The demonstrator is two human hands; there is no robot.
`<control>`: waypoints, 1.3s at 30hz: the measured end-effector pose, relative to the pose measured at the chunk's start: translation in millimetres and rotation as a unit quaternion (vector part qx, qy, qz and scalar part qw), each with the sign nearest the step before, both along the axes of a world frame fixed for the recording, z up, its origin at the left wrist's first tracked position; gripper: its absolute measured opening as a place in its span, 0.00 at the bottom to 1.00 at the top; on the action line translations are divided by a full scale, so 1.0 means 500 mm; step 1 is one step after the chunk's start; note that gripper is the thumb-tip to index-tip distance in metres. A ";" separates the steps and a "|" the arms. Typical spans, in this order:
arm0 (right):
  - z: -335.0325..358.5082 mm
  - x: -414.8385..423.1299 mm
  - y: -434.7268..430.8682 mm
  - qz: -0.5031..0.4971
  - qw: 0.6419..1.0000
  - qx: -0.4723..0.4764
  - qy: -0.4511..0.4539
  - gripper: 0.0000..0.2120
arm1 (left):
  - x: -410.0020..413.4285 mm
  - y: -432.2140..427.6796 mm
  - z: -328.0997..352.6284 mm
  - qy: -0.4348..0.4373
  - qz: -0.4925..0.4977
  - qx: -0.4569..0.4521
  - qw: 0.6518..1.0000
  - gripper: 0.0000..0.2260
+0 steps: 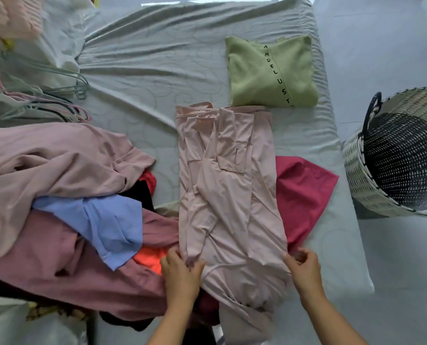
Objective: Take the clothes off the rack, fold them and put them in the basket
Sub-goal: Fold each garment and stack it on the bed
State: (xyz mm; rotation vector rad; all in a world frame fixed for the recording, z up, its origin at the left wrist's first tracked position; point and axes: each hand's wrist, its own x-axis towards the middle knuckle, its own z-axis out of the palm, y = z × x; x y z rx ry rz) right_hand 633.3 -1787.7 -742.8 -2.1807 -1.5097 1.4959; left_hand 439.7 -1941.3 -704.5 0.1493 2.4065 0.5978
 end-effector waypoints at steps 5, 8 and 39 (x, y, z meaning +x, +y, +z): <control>-0.002 0.037 -0.065 0.063 0.997 -0.030 -0.017 0.21 | 0.049 -0.032 -0.003 -0.105 0.012 -0.069 0.992 0.20; -0.001 0.038 -0.071 0.077 0.995 -0.059 -0.017 0.18 | 0.074 -0.042 -0.021 -0.135 0.032 -0.058 0.989 0.18; 0.164 -0.096 0.115 0.044 0.952 -0.251 0.168 0.07 | -0.090 0.033 0.092 -0.424 0.367 0.237 0.793 0.09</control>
